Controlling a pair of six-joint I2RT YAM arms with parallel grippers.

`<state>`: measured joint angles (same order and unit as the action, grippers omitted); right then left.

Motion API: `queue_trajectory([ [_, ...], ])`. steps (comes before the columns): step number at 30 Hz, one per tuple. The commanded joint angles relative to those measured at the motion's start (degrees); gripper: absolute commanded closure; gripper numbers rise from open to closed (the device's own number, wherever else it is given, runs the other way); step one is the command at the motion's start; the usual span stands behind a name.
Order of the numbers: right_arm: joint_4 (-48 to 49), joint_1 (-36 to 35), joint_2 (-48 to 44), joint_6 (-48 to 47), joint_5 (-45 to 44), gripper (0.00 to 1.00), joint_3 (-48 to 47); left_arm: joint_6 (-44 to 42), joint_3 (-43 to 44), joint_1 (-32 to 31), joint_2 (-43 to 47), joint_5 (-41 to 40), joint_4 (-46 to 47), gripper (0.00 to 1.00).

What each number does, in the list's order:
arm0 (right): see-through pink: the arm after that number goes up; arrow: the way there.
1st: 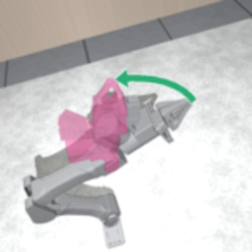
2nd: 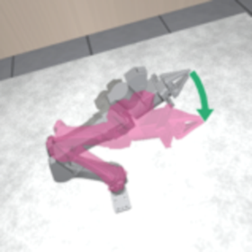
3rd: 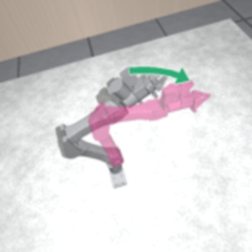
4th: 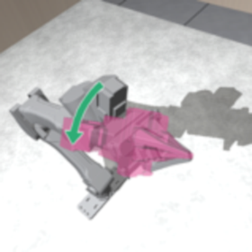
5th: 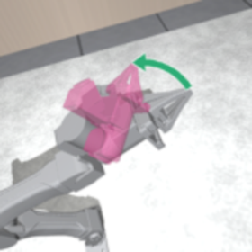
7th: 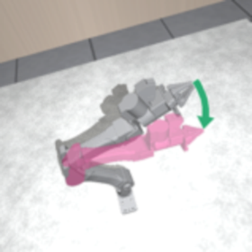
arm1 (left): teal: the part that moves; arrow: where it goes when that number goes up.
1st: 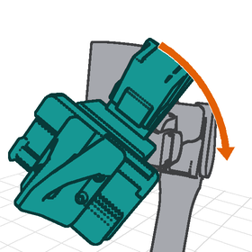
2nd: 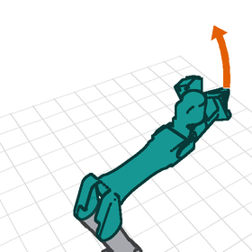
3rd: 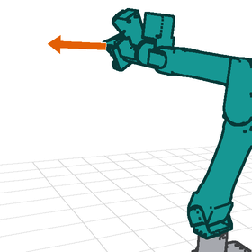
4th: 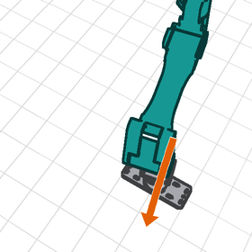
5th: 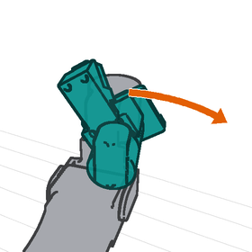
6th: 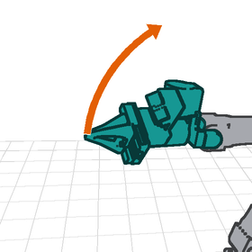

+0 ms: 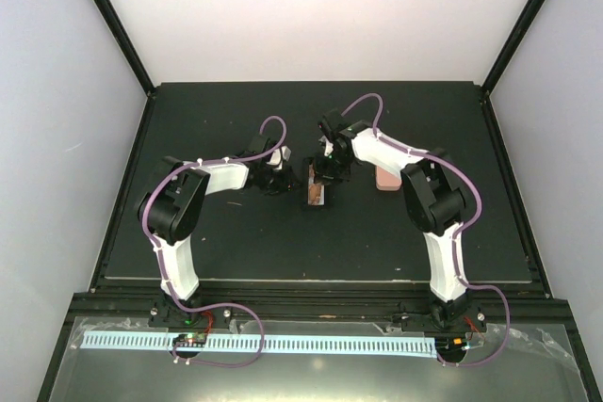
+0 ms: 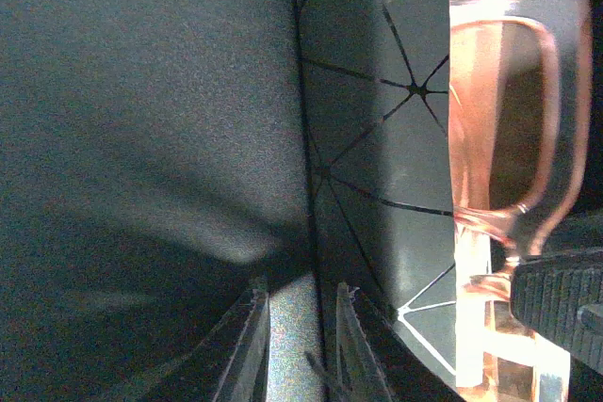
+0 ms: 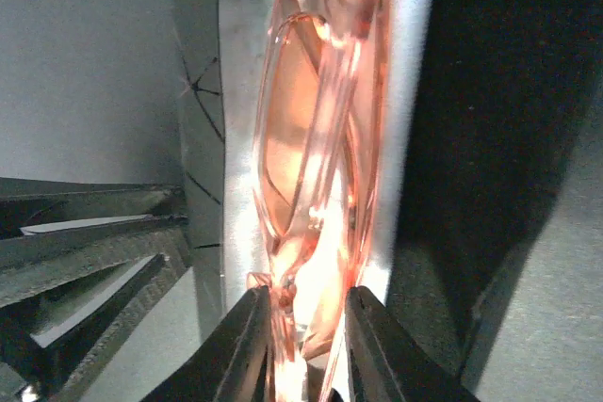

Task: Organize the sunglasses
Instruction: Place the sunglasses in the sunglasses case.

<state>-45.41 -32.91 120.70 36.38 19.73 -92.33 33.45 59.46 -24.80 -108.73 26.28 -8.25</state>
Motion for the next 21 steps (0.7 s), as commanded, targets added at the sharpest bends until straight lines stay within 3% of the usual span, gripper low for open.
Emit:
queue_trajectory([
  [1, -0.38, -0.43, -3.71, -2.01, -5.65, 0.75, 1.32, 0.21, -0.35, -0.43, 1.52, -0.11, -1.62, 0.78],
  [8, 0.11, -1.53, -4.13, -2.81, -7.51, 0.76, 2.68, 0.13, -0.31, -0.43, 1.50, -0.13, -1.75, 0.78],
  [21, 6.13, -1.91, -4.25, -0.38, -1.78, 0.98, 6.30, 0.17, -0.57, -0.43, 2.12, 0.18, -2.02, 0.78],
])
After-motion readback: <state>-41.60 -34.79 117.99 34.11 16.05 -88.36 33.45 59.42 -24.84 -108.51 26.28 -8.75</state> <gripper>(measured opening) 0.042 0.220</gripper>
